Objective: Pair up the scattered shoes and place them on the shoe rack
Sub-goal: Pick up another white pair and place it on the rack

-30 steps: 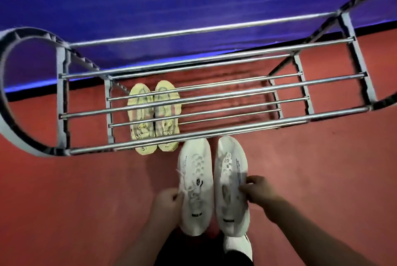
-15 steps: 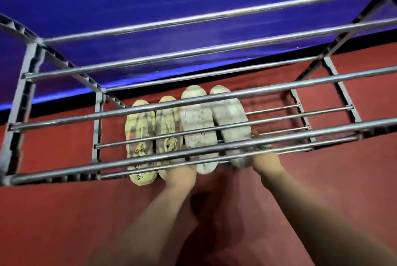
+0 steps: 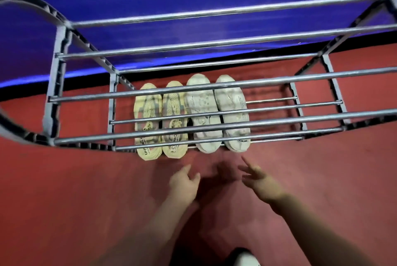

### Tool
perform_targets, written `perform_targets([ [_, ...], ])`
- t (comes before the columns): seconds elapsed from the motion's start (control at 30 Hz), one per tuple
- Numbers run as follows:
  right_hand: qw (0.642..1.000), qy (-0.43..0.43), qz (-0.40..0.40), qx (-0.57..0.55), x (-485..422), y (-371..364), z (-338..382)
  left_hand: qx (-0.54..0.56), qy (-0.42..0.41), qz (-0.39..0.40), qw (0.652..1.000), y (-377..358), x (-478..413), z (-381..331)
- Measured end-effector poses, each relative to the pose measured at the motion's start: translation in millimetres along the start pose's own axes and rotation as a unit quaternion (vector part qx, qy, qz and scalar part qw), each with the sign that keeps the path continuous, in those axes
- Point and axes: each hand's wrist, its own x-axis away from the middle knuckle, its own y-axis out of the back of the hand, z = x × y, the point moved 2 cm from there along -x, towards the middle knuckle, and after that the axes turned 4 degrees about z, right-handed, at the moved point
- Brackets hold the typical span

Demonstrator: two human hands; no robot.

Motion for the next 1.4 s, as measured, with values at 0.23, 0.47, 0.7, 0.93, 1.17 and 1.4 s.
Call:
perform_targets([
  [0.23, 0.986, -0.078, 0.045, 0.140, 114.1, -46.3, 64.5, 0.084, 0.037, 0.019, 0.996, 65.3, 124.5, 31.6],
  [0.47, 0.946, -0.086, 0.076, 0.303, 239.2, -91.7, 151.0, 0.173, 0.096, -0.010, 0.980, 169.4, 270.3, 60.4],
  [0.7, 0.951, -0.072, 0.085, 0.288, 376.2, -185.4, 281.8, 0.272, 0.075, -0.090, 0.955, 294.8, 418.8, 110.9],
  [0.93, 0.939, -0.003, 0.122, 0.320, 468.5, -304.4, 360.6, 0.293, 0.063, -0.155, 0.941, 402.4, 543.5, 191.2],
  [1.17, 0.908, 0.081, 0.165, 0.376, 537.3, -422.5, 442.8, 0.358, 0.065, -0.255, 0.896, 504.9, 642.1, 264.2],
  [1.4, 0.890, 0.132, 0.213, 0.382, 556.8, -541.6, 516.2, 0.386, 0.075, -0.324, 0.860, 590.3, 682.2, 334.5],
])
